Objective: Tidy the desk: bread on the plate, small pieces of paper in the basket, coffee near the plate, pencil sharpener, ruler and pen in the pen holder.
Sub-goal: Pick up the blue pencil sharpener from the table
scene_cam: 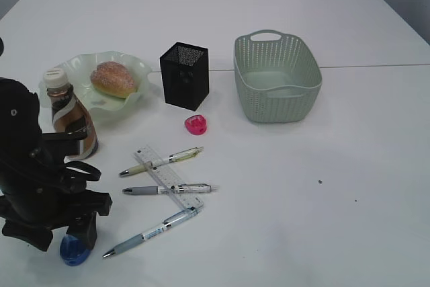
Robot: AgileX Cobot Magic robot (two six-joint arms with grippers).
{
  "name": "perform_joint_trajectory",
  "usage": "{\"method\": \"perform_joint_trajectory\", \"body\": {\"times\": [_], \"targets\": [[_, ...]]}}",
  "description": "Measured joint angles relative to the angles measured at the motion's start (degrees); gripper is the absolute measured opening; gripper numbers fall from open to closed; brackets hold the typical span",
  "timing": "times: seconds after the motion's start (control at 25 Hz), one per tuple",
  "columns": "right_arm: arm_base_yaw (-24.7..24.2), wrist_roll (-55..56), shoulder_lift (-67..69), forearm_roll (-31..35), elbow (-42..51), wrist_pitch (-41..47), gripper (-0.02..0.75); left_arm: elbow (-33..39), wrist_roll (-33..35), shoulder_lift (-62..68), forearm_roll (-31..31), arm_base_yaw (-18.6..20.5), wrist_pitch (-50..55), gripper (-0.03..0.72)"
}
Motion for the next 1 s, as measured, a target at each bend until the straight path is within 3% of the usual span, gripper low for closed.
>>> {"method": "perform_joint_trajectory", "body": {"times": [1.0], "targets": [[0.00, -0.03, 0.00, 0.00, 0.00, 0.00, 0.491, -0.33, 0.00, 3.07, 0.91, 0.00, -0.73, 0.494]]}}
